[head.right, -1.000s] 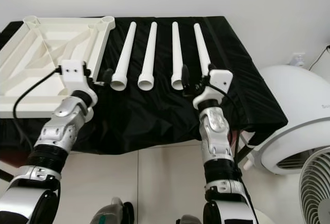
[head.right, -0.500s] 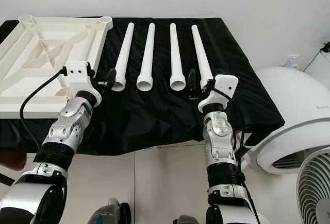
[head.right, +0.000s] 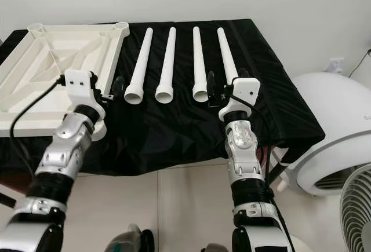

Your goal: Building children table

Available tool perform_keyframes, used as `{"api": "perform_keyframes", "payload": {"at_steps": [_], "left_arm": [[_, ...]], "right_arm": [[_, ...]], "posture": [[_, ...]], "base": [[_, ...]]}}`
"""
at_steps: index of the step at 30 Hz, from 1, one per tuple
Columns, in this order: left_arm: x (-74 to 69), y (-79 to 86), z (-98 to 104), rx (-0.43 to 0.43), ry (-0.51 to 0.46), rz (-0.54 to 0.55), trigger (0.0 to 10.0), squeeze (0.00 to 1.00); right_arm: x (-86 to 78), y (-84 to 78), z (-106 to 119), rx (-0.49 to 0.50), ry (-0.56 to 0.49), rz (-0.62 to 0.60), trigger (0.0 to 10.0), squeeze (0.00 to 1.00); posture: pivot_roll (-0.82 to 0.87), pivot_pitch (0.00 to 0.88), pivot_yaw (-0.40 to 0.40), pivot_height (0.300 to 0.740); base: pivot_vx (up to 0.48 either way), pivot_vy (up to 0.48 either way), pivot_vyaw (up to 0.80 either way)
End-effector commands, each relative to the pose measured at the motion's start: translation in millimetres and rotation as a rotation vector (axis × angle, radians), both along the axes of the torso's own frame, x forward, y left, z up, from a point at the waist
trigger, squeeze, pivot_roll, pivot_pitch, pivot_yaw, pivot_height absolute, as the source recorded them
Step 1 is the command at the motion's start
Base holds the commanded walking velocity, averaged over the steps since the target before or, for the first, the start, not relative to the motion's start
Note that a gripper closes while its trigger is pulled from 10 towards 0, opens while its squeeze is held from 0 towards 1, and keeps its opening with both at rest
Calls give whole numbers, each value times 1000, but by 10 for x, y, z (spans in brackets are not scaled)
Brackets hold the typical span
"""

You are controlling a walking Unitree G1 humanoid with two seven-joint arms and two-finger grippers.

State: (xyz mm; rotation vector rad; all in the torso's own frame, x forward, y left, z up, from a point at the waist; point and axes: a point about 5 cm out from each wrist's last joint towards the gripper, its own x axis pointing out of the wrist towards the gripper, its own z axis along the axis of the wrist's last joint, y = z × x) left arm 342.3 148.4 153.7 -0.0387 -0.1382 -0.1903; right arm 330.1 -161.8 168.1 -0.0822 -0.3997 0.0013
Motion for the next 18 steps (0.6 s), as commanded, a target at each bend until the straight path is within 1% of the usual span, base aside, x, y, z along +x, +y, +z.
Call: {"api": "perform_keyframes", "payload": {"at_steps": [1,3,4,6,8,10,11,12,13,14,15,16,18], "left_arm": [[-7,34,-49,6,8,48,10000,0],[-71,55,-113,-8,3,62,10000,0],[-106,69,-148,-20,7,73,10000,0],[-178,99,-211,-30,9,96,10000,0],[-178,99,-211,-30,9,96,10000,0],[-264,129,-288,-23,19,114,10000,0],[-332,139,-339,-2,29,117,10000,0],[-398,138,-377,5,34,107,10000,0],[-398,138,-377,5,34,107,10000,0],[-447,139,-396,13,36,104,10000,0],[-447,139,-396,13,36,104,10000,0],[-531,138,-409,23,29,98,10000,0],[-531,138,-409,23,29,98,10000,0]], "right_arm": [[-30,5,-79,4,23,-7,10000,0],[-138,100,-131,-23,17,21,10000,0],[-187,123,-158,-34,14,28,10000,0],[-268,96,-262,-27,42,28,10000,0],[-268,96,-262,-27,42,28,10000,0],[-344,43,-366,-20,69,12,10000,0],[-389,16,-390,-18,69,-2,10000,0],[-427,2,-399,-18,67,-8,10000,0],[-427,2,-399,-18,67,-8,10000,0],[-454,-3,-396,-20,63,-10,10000,0],[-454,-3,-396,-20,63,-10,10000,0],[-499,-12,-419,-29,68,-9,10000,0],[-499,-12,-419,-29,68,-9,10000,0]], "posture": [[-24,0,39,740],[-33,0,34,740],[-31,0,34,740],[-25,0,30,740],[-25,0,30,740],[-17,0,27,740],[-14,0,25,740],[-12,0,24,740],[-12,0,24,740],[-7,0,21,740],[-7,0,21,740],[8,0,12,740],[8,0,12,740]], "base": [[0,0,0],[0,0,0],[0,0,0],[0,0,0],[0,0,0],[0,0,0],[0,0,0],[0,0,0],[0,0,0],[0,0,0],[0,0,0],[0,0,0],[0,0,0]]}}
